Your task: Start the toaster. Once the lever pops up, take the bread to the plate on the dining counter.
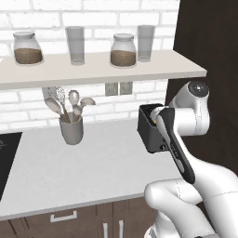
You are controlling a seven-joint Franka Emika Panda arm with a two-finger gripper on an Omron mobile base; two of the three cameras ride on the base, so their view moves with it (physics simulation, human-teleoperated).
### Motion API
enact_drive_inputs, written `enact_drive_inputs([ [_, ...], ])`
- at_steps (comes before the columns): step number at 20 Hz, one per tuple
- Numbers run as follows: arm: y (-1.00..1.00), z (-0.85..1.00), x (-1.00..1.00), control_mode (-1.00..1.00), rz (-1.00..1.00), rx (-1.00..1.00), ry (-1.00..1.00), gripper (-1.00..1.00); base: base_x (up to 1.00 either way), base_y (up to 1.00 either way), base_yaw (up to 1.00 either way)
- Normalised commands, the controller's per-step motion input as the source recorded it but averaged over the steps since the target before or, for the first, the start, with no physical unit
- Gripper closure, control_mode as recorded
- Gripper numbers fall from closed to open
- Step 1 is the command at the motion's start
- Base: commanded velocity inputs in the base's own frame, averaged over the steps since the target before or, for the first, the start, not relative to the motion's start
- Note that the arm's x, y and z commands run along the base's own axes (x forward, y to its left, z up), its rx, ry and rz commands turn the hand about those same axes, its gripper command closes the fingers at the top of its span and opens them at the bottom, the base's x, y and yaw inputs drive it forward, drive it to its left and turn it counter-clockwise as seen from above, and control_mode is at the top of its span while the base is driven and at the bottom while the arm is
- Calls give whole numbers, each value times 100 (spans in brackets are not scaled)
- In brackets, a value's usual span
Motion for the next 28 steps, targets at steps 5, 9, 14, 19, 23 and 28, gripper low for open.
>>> enact_drive_inputs([
  [5, 0, 0, 0, -100, 0, 0, 0, -100, 0, 0, 0],
  [9, 0, 0, 0, -100, 0, 0, 0, -100, 0, 0, 0],
  [14, 0, 0, 0, -100, 0, 0, 0, -100, 0, 0, 0],
  [19, 0, 0, 0, -100, 0, 0, 0, -100, 0, 0, 0],
  [23, 0, 0, 0, -100, 0, 0, 0, -100, 0, 0, 0],
  [28, 0, 0, 0, -100, 0, 0, 0, -100, 0, 0, 0],
])
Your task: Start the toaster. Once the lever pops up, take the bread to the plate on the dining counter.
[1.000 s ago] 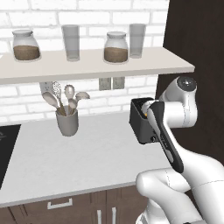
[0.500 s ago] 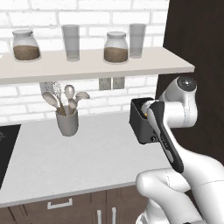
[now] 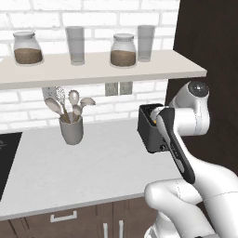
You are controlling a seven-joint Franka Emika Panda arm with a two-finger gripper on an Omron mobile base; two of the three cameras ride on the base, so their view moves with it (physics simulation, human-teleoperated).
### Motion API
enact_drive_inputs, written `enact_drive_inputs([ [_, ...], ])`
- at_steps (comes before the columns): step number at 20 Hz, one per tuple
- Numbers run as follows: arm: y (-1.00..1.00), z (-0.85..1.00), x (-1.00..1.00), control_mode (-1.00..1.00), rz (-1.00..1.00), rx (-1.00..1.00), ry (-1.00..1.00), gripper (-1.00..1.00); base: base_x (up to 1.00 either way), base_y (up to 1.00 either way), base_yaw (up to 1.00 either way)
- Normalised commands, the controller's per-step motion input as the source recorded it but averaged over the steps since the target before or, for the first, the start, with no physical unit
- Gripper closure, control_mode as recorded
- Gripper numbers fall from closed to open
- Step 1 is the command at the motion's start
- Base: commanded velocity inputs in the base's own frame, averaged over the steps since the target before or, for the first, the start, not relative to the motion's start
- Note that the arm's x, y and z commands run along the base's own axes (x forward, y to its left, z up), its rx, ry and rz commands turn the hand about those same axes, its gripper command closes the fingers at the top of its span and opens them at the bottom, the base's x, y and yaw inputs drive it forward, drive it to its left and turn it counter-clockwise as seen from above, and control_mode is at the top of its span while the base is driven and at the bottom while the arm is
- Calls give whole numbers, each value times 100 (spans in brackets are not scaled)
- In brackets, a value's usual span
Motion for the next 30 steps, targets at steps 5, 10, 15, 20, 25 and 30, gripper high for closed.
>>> enact_drive_inputs([
  [5, 0, 0, 0, -100, 0, 0, 0, -100, 0, 0, 0],
  [10, 0, 0, 0, -100, 0, 0, 0, -100, 0, 0, 0],
  [15, 0, 0, 0, -100, 0, 0, 0, -100, 0, 0, 0],
  [20, 0, 0, 0, -100, 0, 0, 0, -100, 0, 0, 0],
  [25, 0, 0, 0, -100, 0, 0, 0, -100, 0, 0, 0],
  [30, 0, 0, 0, -100, 0, 0, 0, -100, 0, 0, 0],
])
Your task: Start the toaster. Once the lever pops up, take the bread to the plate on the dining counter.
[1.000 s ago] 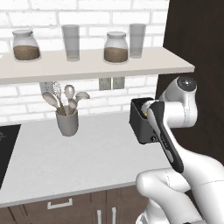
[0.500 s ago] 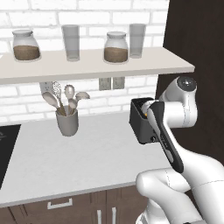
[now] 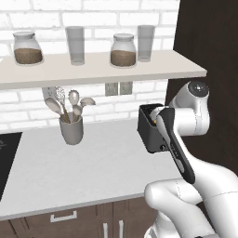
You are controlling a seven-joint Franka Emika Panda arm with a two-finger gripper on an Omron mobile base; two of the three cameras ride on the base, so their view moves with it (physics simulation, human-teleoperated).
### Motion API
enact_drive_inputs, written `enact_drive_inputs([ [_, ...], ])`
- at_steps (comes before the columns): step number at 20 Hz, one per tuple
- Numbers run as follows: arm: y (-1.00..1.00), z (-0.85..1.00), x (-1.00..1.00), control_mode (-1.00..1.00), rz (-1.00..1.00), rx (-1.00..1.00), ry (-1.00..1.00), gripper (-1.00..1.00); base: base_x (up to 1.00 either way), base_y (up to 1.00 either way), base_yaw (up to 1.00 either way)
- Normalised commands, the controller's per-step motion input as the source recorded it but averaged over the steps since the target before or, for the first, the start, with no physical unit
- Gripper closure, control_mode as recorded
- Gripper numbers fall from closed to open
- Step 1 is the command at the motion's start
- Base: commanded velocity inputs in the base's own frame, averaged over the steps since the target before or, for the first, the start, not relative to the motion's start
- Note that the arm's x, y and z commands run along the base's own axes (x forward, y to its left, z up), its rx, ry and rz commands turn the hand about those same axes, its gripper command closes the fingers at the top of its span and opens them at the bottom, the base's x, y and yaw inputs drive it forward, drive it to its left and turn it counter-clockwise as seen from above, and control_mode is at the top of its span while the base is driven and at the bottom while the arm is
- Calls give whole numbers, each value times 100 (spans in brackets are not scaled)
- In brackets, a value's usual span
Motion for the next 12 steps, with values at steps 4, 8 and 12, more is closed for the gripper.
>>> enact_drive_inputs([
  [4, 0, 0, 0, -100, 0, 0, 0, -100, 0, 0, 0],
  [8, 0, 0, 0, -100, 0, 0, 0, -100, 0, 0, 0],
  [12, 0, 0, 0, -100, 0, 0, 0, -100, 0, 0, 0],
])
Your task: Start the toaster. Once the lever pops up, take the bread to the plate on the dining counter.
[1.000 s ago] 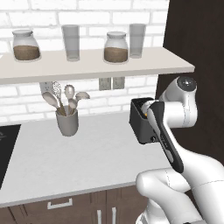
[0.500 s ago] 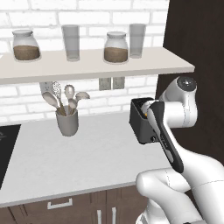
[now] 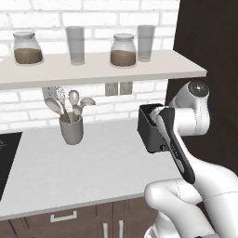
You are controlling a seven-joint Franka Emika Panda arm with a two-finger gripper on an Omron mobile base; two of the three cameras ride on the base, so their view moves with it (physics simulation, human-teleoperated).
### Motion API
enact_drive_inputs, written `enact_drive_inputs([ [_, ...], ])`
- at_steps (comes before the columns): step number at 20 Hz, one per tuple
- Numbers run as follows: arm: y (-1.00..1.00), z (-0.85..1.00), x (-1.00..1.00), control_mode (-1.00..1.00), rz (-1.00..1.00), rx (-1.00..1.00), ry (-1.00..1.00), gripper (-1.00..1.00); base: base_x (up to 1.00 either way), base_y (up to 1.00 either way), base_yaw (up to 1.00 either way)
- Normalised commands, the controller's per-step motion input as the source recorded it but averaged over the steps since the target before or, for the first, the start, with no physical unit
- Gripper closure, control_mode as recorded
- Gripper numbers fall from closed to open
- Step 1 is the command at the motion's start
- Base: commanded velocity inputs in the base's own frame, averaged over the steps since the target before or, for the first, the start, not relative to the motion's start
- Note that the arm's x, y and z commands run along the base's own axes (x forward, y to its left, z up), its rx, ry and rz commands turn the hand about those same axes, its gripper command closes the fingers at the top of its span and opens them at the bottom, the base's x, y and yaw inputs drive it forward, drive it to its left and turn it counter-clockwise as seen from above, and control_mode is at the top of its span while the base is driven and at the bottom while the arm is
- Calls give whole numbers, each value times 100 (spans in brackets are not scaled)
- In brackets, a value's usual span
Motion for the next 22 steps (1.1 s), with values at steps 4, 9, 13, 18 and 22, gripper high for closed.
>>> enact_drive_inputs([
  [4, 0, 0, 0, -100, 0, 0, 0, -100, 0, 0, 0],
  [9, 0, 0, 0, -100, 0, 0, 0, -100, 0, 0, 0],
  [13, 0, 0, 0, -100, 0, 0, 0, -100, 0, 0, 0],
  [18, 0, 0, 0, -100, 0, 0, 0, -100, 0, 0, 0],
  [22, 0, 0, 0, -100, 0, 0, 0, -100, 0, 0, 0],
])
